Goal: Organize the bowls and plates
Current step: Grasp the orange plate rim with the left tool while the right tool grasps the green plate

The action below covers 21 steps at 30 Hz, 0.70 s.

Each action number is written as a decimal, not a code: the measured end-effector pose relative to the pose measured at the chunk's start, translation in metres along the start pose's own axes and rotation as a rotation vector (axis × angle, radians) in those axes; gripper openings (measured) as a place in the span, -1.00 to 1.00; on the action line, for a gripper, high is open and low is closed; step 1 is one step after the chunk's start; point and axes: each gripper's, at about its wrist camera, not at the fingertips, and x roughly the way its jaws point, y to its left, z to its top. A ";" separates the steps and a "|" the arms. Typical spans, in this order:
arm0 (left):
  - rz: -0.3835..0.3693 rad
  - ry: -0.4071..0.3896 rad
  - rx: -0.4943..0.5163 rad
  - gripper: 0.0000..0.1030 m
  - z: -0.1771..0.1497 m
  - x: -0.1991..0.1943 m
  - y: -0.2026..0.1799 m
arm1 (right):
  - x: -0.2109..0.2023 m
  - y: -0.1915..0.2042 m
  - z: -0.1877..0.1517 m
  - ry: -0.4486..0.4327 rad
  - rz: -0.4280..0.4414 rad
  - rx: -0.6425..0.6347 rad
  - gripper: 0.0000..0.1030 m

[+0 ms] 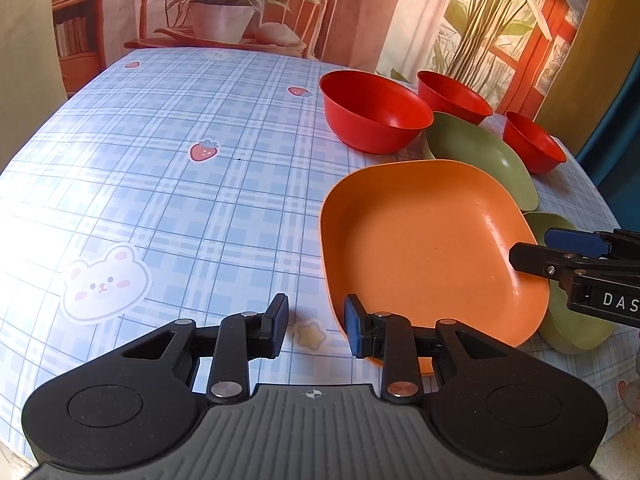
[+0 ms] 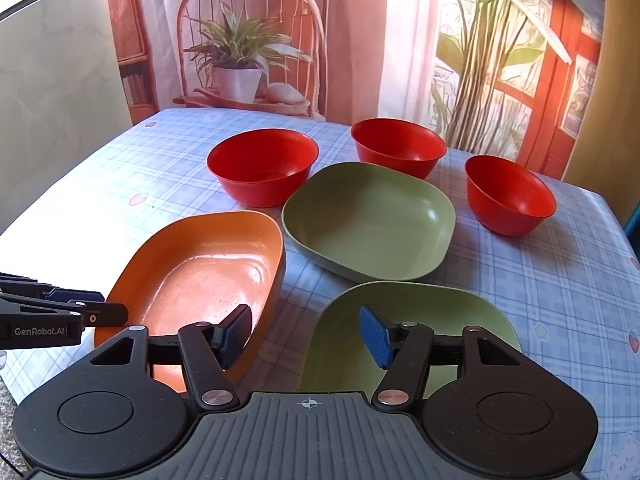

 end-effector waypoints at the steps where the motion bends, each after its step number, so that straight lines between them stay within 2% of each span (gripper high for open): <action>1: 0.000 -0.001 0.000 -0.37 0.000 0.000 0.000 | 0.000 0.001 0.000 -0.001 0.004 -0.004 -0.08; 7: -0.006 -0.006 -0.006 -0.37 -0.001 0.000 0.002 | 0.004 0.007 0.000 0.013 0.069 -0.017 -0.58; 8: -0.009 -0.006 -0.008 -0.38 0.000 0.000 0.003 | 0.005 0.007 0.000 0.018 0.082 -0.017 -0.72; 13: -0.069 0.001 -0.022 -0.37 0.004 0.001 0.003 | 0.008 0.012 0.001 0.028 0.126 -0.015 -0.76; 21: -0.063 -0.009 -0.012 -0.38 0.006 -0.001 -0.002 | 0.009 0.011 0.000 0.031 0.129 -0.016 -0.76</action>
